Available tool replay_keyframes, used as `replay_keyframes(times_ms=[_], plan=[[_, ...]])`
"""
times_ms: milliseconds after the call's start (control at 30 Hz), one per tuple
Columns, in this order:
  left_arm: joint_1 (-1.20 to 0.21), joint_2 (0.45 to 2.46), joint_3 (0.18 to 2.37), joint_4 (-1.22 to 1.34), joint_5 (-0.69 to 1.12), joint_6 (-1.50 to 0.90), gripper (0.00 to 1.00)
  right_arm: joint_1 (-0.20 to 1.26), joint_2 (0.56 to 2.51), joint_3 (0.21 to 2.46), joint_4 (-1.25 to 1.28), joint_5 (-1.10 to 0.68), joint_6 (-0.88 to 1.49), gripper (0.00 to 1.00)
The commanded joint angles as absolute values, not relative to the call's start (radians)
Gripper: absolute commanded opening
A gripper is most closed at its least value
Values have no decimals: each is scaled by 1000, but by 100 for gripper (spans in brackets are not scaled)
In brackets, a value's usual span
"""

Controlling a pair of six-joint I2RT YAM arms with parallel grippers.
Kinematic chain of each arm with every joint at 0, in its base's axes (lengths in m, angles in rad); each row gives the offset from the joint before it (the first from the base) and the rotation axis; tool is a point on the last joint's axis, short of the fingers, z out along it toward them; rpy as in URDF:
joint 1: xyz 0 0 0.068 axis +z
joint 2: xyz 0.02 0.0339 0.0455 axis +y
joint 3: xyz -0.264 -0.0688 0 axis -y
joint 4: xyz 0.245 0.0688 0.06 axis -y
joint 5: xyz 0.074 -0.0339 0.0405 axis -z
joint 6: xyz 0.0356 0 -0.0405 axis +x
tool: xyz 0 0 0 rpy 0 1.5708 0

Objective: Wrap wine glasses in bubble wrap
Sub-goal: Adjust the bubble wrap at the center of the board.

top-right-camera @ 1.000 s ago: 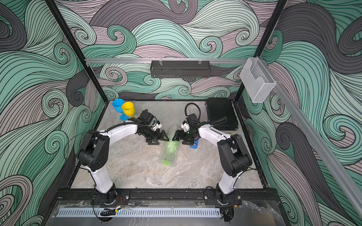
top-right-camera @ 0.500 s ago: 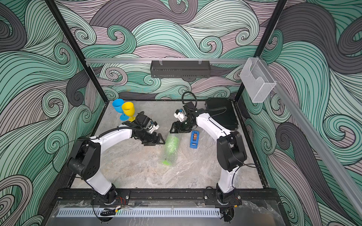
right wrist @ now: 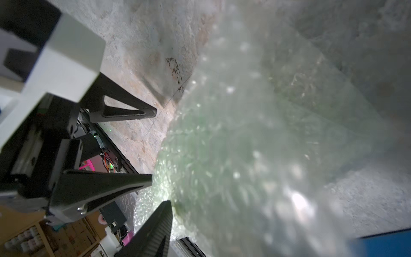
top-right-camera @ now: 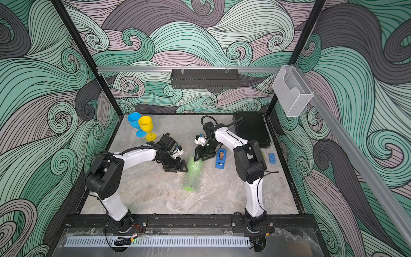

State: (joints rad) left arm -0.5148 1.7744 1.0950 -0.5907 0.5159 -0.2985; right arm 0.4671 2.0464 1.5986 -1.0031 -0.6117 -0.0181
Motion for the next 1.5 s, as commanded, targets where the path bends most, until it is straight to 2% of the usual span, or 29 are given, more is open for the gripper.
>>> replay_keyframes(times_ms=[0, 67, 300, 467, 500, 567, 733, 833, 933, 1000, 1167, 1367, 1467], plan=[[-527, 1799, 1146, -598, 485, -289, 84, 474, 2060, 1612, -1039, -662, -32, 56], [-529, 1811, 1151, -598, 482, -292, 84, 474, 2065, 1608, -1039, -675, -32, 51], [-537, 1841, 1175, -611, 471, -294, 84, 483, 2100, 1613, -1040, -742, -43, 50], [-537, 1843, 1180, -611, 466, -295, 84, 489, 2139, 1620, -1041, -770, -49, 44], [-538, 1843, 1181, -611, 464, -297, 84, 491, 2144, 1622, -1042, -766, -52, 45], [-538, 1843, 1183, -612, 463, -297, 84, 492, 2144, 1629, -1046, -742, -48, 54], [-534, 1798, 1180, -631, 459, -289, 84, 481, 2049, 1606, -1051, -692, -24, 63], [-523, 1729, 1166, -635, 485, -287, 84, 464, 1974, 1572, -1049, -641, 13, 65], [-507, 1658, 1178, -648, 518, -249, 75, 453, 1889, 1503, -1032, -603, 46, 67], [-496, 1635, 1212, -664, 557, -196, 68, 447, 1822, 1440, -996, -592, 76, 68], [-492, 1685, 1387, -832, 680, 108, 65, 449, 1619, 1222, -856, -543, 258, 73], [-490, 1871, 1631, -1008, 737, 444, 59, 485, 1400, 931, -583, -494, 574, 74], [-493, 1984, 1753, -1146, 775, 578, 58, 539, 1346, 834, -435, -493, 657, 73]])
